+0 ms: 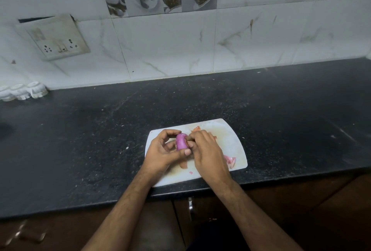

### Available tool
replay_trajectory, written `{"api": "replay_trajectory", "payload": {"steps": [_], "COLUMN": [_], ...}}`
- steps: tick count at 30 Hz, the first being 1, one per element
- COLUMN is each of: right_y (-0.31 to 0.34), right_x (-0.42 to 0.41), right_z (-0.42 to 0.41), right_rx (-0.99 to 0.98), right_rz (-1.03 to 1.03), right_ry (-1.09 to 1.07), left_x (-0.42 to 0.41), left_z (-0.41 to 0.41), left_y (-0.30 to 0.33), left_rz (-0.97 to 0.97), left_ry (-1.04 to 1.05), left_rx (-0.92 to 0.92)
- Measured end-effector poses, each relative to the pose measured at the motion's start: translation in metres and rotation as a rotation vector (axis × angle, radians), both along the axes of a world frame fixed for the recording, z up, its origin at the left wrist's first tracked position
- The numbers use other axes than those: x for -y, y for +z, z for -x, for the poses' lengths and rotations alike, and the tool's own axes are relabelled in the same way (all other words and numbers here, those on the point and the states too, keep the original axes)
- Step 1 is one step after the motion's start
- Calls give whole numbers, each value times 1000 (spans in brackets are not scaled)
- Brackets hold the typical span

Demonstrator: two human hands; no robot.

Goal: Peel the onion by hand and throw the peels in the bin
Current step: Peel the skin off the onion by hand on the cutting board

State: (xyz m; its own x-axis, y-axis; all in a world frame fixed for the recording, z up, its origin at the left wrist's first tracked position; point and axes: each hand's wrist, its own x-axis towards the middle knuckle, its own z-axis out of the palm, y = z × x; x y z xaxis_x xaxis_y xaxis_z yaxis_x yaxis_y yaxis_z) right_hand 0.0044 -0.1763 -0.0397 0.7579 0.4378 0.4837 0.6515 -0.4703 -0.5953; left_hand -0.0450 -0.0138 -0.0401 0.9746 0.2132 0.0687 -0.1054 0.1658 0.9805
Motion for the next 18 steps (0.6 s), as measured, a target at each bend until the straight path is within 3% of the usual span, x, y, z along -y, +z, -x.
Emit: {"api": "replay_trajectory", "payload": {"steps": [9, 14, 18], "right_y": [-3, 5, 13], "right_x": [16, 18, 20], "right_z": [-13, -15, -17], "right_rx": [-77, -192, -86], "right_rz": [-201, -173, -72], "right_ry": [133, 151, 168], "left_x": [-4, -6, -5], "left_z": [-4, -4, -5], "left_y": [-6, -7, -7], "left_rz": [24, 30, 27], "left_ry": [-44, -56, -80], "left_rx": [-19, -39, -39]}}
